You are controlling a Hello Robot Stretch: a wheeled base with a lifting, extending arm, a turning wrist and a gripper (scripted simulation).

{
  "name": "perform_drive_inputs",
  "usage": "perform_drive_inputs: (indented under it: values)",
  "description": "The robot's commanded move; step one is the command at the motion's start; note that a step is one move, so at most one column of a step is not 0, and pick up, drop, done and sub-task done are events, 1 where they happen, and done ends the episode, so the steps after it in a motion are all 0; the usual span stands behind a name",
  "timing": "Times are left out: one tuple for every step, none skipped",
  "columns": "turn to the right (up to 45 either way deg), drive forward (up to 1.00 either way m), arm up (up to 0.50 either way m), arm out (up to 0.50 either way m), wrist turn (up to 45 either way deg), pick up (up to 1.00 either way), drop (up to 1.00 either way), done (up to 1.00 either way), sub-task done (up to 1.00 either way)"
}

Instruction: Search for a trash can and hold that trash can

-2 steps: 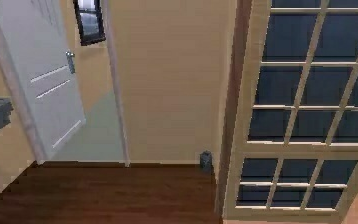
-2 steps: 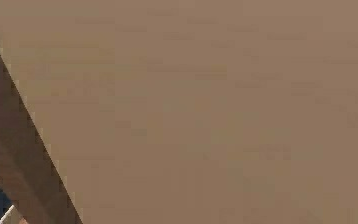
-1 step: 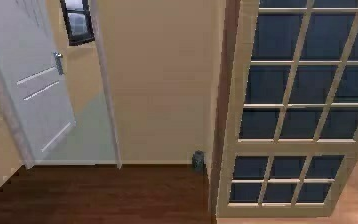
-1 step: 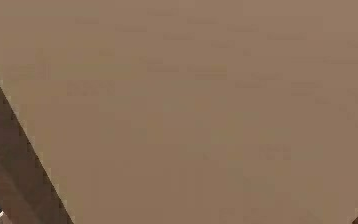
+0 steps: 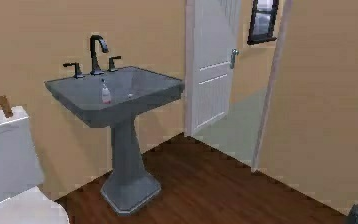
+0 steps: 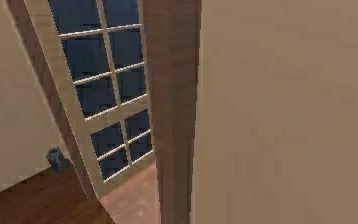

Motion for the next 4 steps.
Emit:
perform_drive_inputs:
  values:
    - [-45.0,0.00,0.00,0.00,0.0,0.00,0.00,0.00,0.00]
    - [-6.0,0.00,0.00,0.00,0.0,0.00,0.00,0.00,0.00]
    - [0.0,0.10,0.00,0.00,0.0,0.00,0.00,0.00,0.00]
    - [6.0,0.00,0.00,0.00,0.0,0.00,0.00,0.00,0.00]
